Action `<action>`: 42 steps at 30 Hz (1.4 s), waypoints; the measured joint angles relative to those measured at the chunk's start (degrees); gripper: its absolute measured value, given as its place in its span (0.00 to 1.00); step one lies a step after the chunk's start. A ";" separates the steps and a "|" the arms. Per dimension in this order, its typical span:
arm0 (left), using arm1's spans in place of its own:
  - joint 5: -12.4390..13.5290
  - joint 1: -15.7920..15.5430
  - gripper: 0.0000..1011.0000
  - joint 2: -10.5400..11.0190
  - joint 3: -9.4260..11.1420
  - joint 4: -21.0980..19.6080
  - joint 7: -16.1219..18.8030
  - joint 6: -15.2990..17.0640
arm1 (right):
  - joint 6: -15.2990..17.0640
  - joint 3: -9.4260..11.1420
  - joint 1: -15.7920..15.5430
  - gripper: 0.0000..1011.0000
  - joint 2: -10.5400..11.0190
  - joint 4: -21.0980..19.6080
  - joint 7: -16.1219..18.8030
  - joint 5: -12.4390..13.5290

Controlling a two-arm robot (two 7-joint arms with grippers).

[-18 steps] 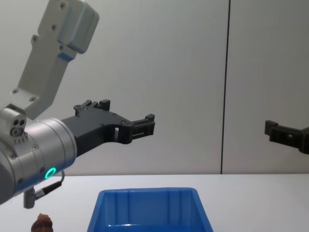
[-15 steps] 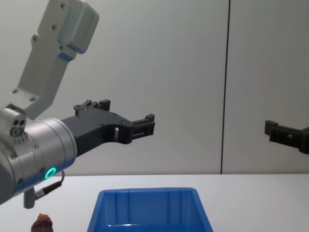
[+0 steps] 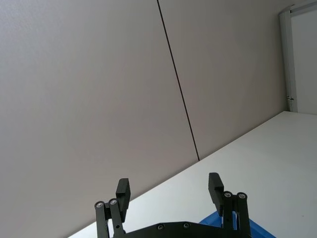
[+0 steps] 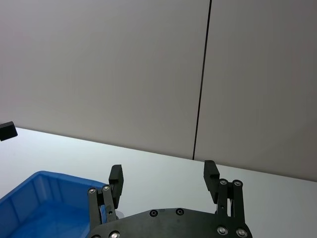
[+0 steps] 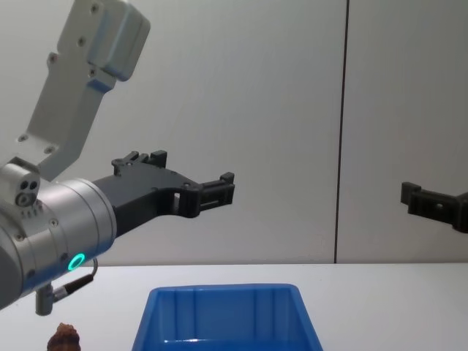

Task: Pick up the two dolls from the table and place them into the box.

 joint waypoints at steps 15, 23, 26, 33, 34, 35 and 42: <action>0.00 0.00 0.99 0.00 0.00 0.00 0.00 0.00 | 0.00 0.00 0.00 0.99 0.00 0.00 0.00 0.00; 0.00 0.00 0.99 0.00 0.00 0.00 0.00 0.00 | 0.01 0.17 -0.10 0.99 0.24 0.00 0.01 -0.11; 0.00 0.00 0.99 0.00 0.00 0.00 0.00 0.00 | 0.24 0.47 -0.47 0.99 0.72 -0.18 -0.28 -0.46; 0.00 0.00 0.99 0.00 0.00 0.00 0.00 0.00 | 2.61 1.55 -2.30 0.99 2.68 -1.34 -2.43 -1.62; 0.00 0.00 0.99 0.00 0.00 0.00 0.00 0.00 | 2.95 1.69 -2.54 0.99 2.92 -1.48 -2.70 -1.73; 0.00 0.00 0.99 0.00 0.00 0.00 0.00 0.00 | 3.33 1.82 -2.88 0.99 3.25 -1.64 -2.96 -1.85; 0.00 0.00 0.99 0.00 0.00 0.00 0.00 0.00 | 7.87 3.10 -5.12 0.99 5.47 -2.92 -5.10 -2.95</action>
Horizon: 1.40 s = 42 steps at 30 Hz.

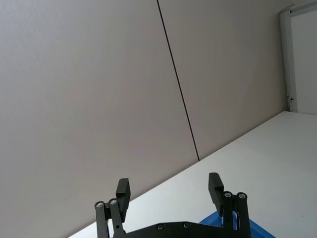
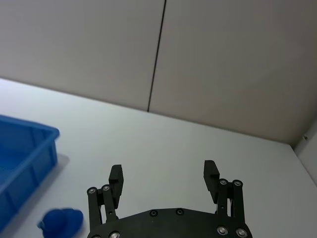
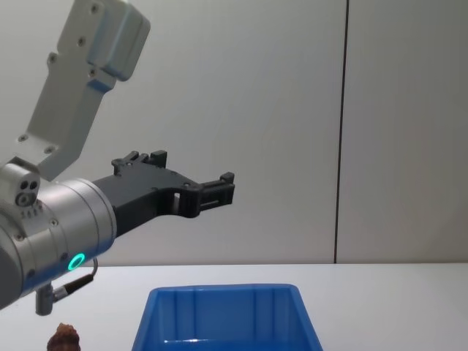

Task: Pick up the two dolls from the table and place them into the box.

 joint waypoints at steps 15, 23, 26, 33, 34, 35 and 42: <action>0.00 0.00 0.99 0.00 0.00 0.00 0.01 0.00 | 13.16 1.29 0.07 0.99 2.39 0.54 0.40 -3.14; 0.00 0.00 0.99 0.00 0.00 0.00 0.01 0.00 | 18.98 1.29 2.25 0.99 2.00 2.93 1.88 -4.39; 0.00 0.00 0.99 0.00 0.00 0.00 0.01 0.00 | 20.59 1.29 2.94 0.99 1.67 3.78 2.23 -4.44; 0.00 0.00 0.99 0.00 0.00 0.00 0.01 0.00 | 23.29 1.16 4.11 0.99 0.77 5.57 3.12 -4.19; 0.00 0.00 0.99 0.00 0.00 0.00 0.01 0.00 | 23.58 1.13 4.21 0.99 0.68 5.74 3.31 -4.15; 0.00 0.00 0.99 0.00 0.00 0.00 0.01 0.00 | 23.79 1.10 4.31 0.99 0.59 5.89 3.41 -4.11; 0.00 0.00 0.99 0.00 0.00 0.00 0.01 0.00 | 25.29 0.84 5.04 0.98 -0.12 7.16 4.63 -3.88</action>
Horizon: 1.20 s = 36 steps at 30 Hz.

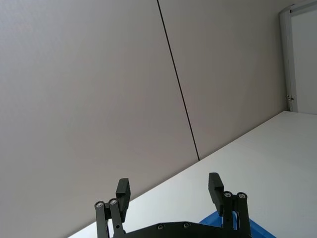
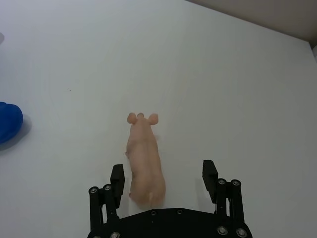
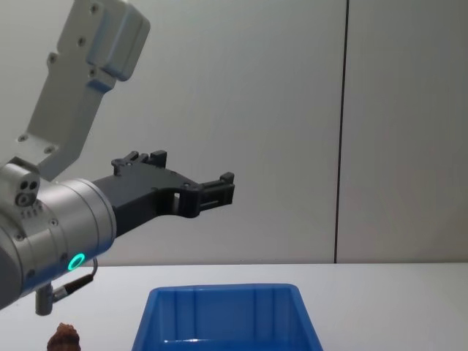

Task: Pick up the two dolls from the table and place them into the box.

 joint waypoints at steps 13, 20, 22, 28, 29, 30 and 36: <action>0.00 0.00 0.99 0.00 0.00 0.00 0.00 0.00 | 1.33 -0.24 0.64 0.64 -0.66 1.06 1.07 0.20; 0.00 0.00 0.99 0.00 0.00 0.00 0.00 0.00 | 1.57 -0.27 0.78 0.42 -0.79 1.28 1.30 0.22; 0.00 0.00 0.99 0.00 0.00 0.00 0.00 0.00 | 1.57 -0.28 0.83 0.39 -0.84 1.30 1.37 0.22; 0.00 0.00 0.99 0.00 0.00 0.00 0.00 0.00 | 0.75 -0.24 1.17 0.38 -1.05 1.16 1.52 0.22; 0.00 0.00 0.99 0.00 0.00 0.00 0.00 0.00 | 0.50 -0.23 1.23 0.38 -1.09 1.09 1.56 0.21; 0.00 0.00 0.99 0.00 0.00 0.00 0.00 0.00 | 0.07 -0.21 1.41 0.38 -1.17 0.90 1.63 0.21; 0.00 0.00 0.99 0.00 0.00 0.00 0.00 0.00 | -2.18 -0.12 2.21 0.38 -1.55 -0.07 2.20 0.19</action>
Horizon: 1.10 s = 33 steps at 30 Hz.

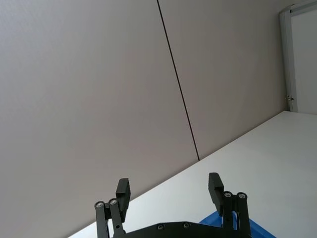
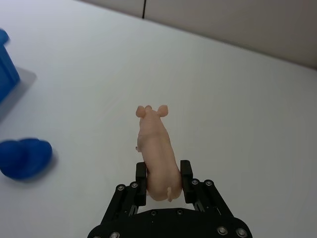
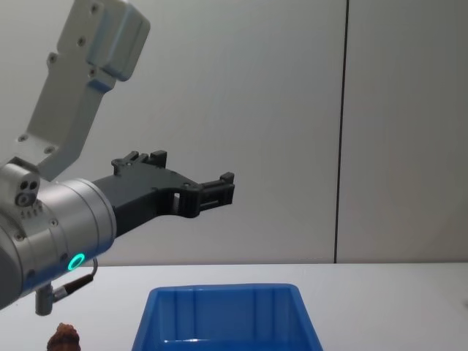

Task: Pick up the two dolls from the table and place them into the box.

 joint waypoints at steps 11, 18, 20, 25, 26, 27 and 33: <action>0.00 0.00 0.99 0.00 0.00 0.00 0.00 0.00 | -4.23 -0.32 2.24 0.38 -1.26 -2.68 3.12 0.50; 0.00 0.00 0.99 0.00 0.00 0.00 0.00 0.00 | -6.04 -1.19 4.12 0.38 -2.63 -3.81 6.45 0.96; 0.00 0.00 0.99 0.00 0.00 0.00 0.00 0.00 | -6.36 -1.57 4.74 0.38 -3.14 -3.97 7.64 1.02; 0.00 0.00 0.99 0.00 0.00 0.00 0.00 0.00 | -6.72 -2.81 6.44 0.38 -4.62 -4.04 10.81 0.97; 0.00 0.00 0.99 0.00 0.00 0.00 0.00 0.00 | -6.74 -2.99 6.67 0.38 -4.84 -4.00 11.24 0.92; 0.00 0.00 0.99 0.00 0.00 0.00 0.00 0.00 | -6.74 -3.20 6.92 0.38 -5.05 -3.94 11.83 0.83; 0.00 0.00 0.99 0.00 0.00 0.00 0.00 0.00 | -6.19 -5.00 8.95 0.38 -6.91 -2.71 15.94 -0.23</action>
